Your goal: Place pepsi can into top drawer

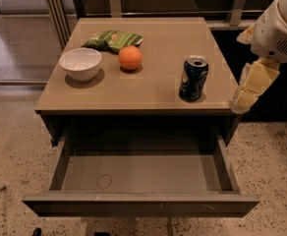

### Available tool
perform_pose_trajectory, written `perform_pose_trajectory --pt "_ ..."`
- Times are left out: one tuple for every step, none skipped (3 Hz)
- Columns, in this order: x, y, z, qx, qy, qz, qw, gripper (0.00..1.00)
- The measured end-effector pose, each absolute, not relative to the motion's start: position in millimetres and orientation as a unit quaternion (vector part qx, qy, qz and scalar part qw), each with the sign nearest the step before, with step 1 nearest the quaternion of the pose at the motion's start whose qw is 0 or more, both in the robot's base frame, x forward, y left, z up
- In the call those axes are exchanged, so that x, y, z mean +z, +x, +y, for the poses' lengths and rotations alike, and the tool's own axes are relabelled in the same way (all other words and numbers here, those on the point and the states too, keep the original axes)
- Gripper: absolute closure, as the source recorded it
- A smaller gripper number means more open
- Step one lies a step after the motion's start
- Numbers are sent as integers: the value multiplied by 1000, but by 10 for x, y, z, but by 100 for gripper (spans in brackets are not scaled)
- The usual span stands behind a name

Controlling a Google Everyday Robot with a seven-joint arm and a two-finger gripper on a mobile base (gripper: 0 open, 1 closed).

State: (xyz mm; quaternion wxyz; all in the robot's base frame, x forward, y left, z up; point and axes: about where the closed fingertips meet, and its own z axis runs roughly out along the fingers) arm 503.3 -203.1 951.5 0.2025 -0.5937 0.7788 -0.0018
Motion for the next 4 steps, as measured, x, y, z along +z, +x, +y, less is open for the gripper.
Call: perform_pose_trajectory --pt "9327 5306 -1935 17 -589 777 220 0" --pt "9327 5306 -1935 17 -589 777 220 0" --pt "9330 5313 -1942 20 -584 779 229 0" --pt "9373 5520 -1872 42 -568 774 277 0"
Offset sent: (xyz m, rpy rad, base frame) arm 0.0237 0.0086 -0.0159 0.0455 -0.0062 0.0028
